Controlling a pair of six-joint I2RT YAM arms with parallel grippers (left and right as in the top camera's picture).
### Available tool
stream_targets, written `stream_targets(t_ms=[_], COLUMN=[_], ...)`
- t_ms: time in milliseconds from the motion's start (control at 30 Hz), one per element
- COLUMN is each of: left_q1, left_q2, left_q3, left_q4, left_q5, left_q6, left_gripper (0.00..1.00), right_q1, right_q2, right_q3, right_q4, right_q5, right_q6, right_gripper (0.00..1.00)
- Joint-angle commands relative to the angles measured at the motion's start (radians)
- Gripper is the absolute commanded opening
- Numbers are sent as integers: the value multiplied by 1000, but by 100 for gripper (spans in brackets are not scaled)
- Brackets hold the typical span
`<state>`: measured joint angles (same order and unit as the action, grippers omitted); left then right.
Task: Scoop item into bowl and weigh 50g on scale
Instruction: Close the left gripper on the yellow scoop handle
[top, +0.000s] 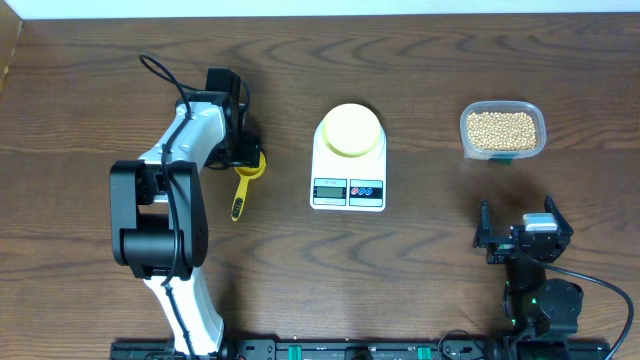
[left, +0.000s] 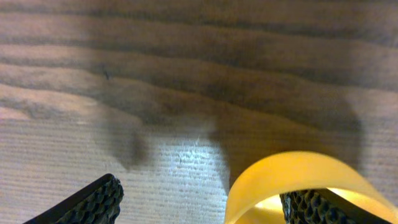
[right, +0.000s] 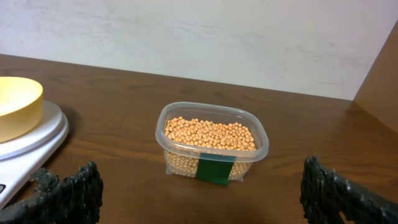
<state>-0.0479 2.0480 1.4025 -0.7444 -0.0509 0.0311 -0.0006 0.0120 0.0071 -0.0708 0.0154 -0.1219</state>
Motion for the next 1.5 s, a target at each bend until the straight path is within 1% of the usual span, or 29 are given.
stream_targets(t_ms=[0,133,667,833,900,1067,1200,1233,1467], left_q1=[-1,-1,-1,-1,-1,-1,-1,-1,-1], left_q2=[24,24,24,24,24,24,24,24,24], left_q3=[9,9,9,9,9,9,9,9,9], left_q4=[25,54,55,55,55,55,54,54,54], left_q5=[-2,-2,-2,-2,-2,-2,-2,-2,-2], left_q6=[13,13,13,13,13,13,13,13,13], left_gripper=[84,84,83,82,75,67,52,50,31], right_q1=[-13,-13,-13,-13,-13,-13,-13,-13,-13], right_q2=[-2,-2,-2,-2,-2,-2,-2,-2,-2], right_q3=[-2,-2,-2,-2,-2,-2,-2,-2,-2], right_q4=[-4,-4,-4,-4,-4,-4,-4,-4,-4], right_q5=[1,0,1,1,1,1,1,1,1], right_q6=[-14,-14,-14,-14,-14,-14,-14,-14,-14], right_gripper=[99,99,99,99,99,99,99,99,99])
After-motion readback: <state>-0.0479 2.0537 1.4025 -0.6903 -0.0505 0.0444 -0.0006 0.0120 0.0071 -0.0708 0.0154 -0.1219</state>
